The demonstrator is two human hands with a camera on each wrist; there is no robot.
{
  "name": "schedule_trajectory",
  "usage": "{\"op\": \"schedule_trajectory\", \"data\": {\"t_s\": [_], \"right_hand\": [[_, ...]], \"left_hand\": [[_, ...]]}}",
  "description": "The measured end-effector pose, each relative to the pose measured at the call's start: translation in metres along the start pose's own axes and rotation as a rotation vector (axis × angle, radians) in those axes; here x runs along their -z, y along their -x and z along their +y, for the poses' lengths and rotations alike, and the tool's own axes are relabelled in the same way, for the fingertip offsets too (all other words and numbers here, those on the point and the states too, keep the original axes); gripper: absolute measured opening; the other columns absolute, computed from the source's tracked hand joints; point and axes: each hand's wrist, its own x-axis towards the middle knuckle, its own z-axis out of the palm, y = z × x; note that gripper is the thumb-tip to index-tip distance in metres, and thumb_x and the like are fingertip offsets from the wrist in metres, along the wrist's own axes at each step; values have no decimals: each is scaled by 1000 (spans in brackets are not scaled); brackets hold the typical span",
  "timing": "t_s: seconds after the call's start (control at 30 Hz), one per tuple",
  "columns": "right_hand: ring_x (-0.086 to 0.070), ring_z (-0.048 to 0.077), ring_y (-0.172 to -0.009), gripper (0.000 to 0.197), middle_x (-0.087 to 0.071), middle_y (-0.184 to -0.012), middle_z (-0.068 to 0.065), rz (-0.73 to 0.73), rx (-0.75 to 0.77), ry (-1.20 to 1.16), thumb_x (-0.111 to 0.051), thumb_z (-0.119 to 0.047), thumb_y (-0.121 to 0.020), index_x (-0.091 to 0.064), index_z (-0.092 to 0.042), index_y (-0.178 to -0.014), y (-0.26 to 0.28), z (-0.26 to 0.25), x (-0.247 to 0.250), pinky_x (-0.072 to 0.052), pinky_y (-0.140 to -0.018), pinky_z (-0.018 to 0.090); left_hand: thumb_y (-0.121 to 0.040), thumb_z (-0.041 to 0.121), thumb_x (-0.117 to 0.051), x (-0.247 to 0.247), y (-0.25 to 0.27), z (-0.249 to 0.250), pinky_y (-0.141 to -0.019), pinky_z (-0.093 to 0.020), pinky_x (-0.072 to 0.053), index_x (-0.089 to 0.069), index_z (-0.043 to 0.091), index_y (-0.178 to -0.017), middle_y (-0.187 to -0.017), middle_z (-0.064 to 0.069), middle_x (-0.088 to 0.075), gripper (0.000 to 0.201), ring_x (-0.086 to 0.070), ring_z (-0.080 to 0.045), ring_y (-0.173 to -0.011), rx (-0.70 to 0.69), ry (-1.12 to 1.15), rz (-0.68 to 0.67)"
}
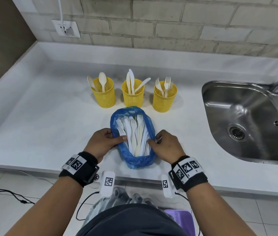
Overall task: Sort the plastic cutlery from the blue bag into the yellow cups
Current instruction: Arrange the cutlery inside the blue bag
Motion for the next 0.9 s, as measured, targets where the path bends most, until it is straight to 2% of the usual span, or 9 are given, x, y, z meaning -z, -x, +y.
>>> {"op": "schedule_trajectory", "data": {"t_s": [0.07, 0.17, 0.33, 0.43, 0.53, 0.6, 0.7, 0.8, 0.9], "right_hand": [[-64, 23, -93, 39, -67, -100, 3, 33, 18, 2, -67, -46, -90, -57, -15, -110, -4, -3, 1, -52, -80, 33], [-63, 23, -88, 34, -66, -95, 4, 55, 44, 9, -67, -42, -90, -57, -13, -106, -11, -13, 3, -52, -78, 35], [-59, 28, -78, 17, -60, -72, 2, 46, 22, -16, -58, -18, -91, -57, -11, -76, -22, -26, 4, -44, -67, 31], [-67, 33, -74, 22, -60, -67, 8, 11, -84, -102, -55, -10, -86, -51, -11, -64, -22, -20, 4, -60, -69, 43], [-71, 37, -75, 14, -69, -78, 15, -71, -120, -89, -53, -13, -85, -57, -7, -74, -18, -12, 2, -62, -74, 53], [-70, 32, -78, 12, -69, -85, 10, -50, -113, -114, -56, -22, -87, -58, -11, -87, -18, -16, 2, -61, -76, 48], [-63, 24, -87, 26, -64, -94, 3, 38, -51, -132, -61, -36, -89, -52, -14, -100, -26, -29, 4, -50, -74, 37], [-57, 28, -89, 27, -60, -100, 10, 87, 75, 23, -57, -36, -98, -53, -10, -102, -42, -39, 1, -41, -74, 34], [-61, 41, -100, 28, -65, -105, 26, 144, 71, 3, -42, -22, -107, -54, -4, -89, -64, -33, 6, -36, -73, 34]], "left_hand": [[-80, 7, -85, 9, 0, -4, -78, -29, -62, -68, 2, -112, -101, -13, -78, 37, -76, -26, -93, -4, -6, 32], [-80, 3, -83, 21, -3, -9, -80, -31, -62, -66, 3, -117, -103, -14, -78, 40, -75, -30, -96, 2, -5, 82], [-89, -2, -71, 31, -6, -4, -78, -26, -62, -61, 0, -125, -112, -21, -74, 37, -75, -24, -95, -13, 105, 115], [-92, -6, -61, 28, -7, 5, -70, -21, -59, -64, 0, -122, -107, -16, -76, 30, -74, -18, -86, -19, 155, 88], [-94, -8, -54, 22, -11, 12, -65, -20, -57, -67, -4, -116, -102, -15, -74, 26, -70, -14, -77, -23, 80, 51], [-96, 3, -59, 17, -16, 15, -69, -26, -58, -70, -7, -111, -95, -20, -70, 21, -65, -19, -78, -8, 29, 57], [-94, 23, -71, 10, -28, 17, -79, -39, -59, -74, -3, -97, -88, -21, -72, 26, -64, -25, -79, 8, -54, 110], [-97, 20, -67, 5, -33, 24, -62, -27, -51, -73, 4, -84, -73, -5, -69, 21, -60, -17, -66, -77, -176, 164], [-100, 15, -62, -4, -29, 35, -63, -24, -54, -72, 0, -96, -82, -7, -70, 19, -63, -14, -70, -113, -39, 81]]}}
